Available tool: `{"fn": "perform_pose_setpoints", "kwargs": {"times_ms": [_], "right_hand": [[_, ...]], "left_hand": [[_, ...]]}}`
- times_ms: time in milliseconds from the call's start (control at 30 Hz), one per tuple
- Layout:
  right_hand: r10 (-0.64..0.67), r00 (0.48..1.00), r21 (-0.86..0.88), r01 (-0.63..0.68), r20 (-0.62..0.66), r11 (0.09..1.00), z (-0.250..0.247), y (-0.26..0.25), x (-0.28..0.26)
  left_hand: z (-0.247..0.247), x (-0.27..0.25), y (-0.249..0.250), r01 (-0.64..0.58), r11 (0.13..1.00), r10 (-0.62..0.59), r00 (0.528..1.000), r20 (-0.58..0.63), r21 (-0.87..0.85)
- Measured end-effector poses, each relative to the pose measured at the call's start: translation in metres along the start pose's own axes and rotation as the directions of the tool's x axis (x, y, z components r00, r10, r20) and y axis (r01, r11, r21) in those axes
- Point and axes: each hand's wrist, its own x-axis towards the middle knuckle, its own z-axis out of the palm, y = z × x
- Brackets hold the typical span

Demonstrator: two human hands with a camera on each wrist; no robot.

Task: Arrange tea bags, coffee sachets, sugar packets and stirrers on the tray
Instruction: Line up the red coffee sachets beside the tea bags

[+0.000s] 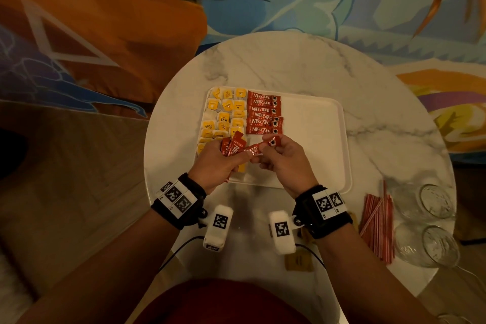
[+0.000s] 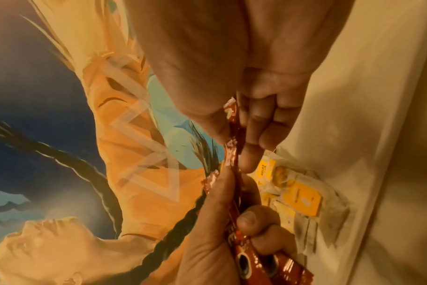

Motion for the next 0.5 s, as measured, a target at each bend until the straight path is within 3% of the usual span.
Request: {"fn": "perform_pose_setpoints", "kwargs": {"times_ms": [200, 333, 433, 500], "right_hand": [[-0.068, 0.996, -0.241, 0.053, -0.054, 0.969, -0.018, 0.002, 0.007], [-0.101, 0.991, -0.3, 0.069, -0.093, 0.951, -0.029, -0.002, 0.013], [-0.112, 0.978, -0.331, 0.049, -0.175, 0.943, -0.041, -0.004, 0.023], [-0.113, 0.971, -0.385, 0.024, -0.21, 0.923, -0.049, -0.002, 0.033]], "left_hand": [[-0.005, 0.005, 0.001, 0.025, 0.999, -0.029, 0.994, -0.108, -0.036], [-0.002, 0.008, 0.002, 0.045, 0.99, -0.061, 0.991, -0.116, -0.134], [-0.003, 0.008, 0.005, 0.123, 0.97, -0.146, 0.985, -0.096, -0.21], [-0.005, 0.009, 0.005, 0.208, 0.939, -0.219, 0.976, -0.012, -0.275]]}}
